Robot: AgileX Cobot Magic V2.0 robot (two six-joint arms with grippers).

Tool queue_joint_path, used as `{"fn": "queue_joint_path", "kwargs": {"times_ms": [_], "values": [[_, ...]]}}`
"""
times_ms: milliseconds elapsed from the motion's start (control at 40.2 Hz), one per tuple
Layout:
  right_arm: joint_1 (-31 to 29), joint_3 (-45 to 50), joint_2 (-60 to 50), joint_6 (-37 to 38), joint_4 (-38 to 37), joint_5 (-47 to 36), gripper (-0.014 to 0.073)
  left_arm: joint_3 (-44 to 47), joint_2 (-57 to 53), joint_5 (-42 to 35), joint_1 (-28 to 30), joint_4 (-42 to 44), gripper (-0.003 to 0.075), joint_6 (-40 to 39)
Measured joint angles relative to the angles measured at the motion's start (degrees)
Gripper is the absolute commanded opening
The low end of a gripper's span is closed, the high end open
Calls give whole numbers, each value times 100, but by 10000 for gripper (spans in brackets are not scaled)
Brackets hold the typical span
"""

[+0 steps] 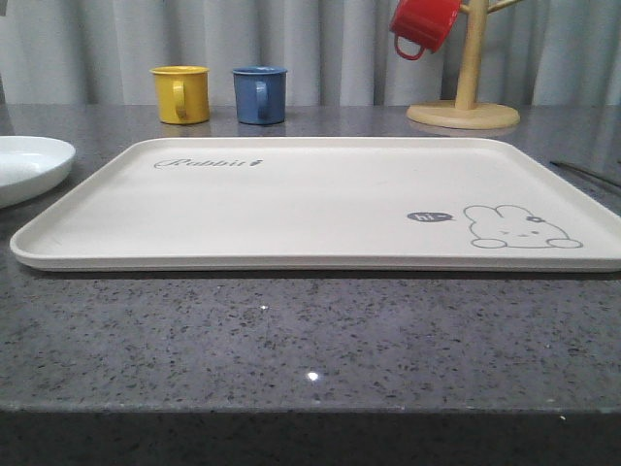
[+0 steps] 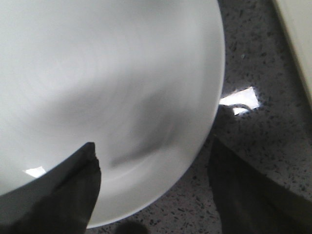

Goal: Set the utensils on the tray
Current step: 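Grasp the rim of the white plate with the left gripper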

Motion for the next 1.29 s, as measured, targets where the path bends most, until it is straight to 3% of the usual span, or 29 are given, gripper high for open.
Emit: {"fn": "queue_joint_path", "kwargs": {"times_ms": [224,622,921,1294], "values": [[0,0,0,0,0,0,652,-10,256,0,0,0,400,139],[0,0,0,0,0,0,652,-63,410,-11,-9,14,-17,346],[0,0,0,0,0,0,652,-103,291,-9,-9,201,-19,420],[0,0,0,0,0,0,652,-1252,-233,1117,-523,528,-19,218]]}}
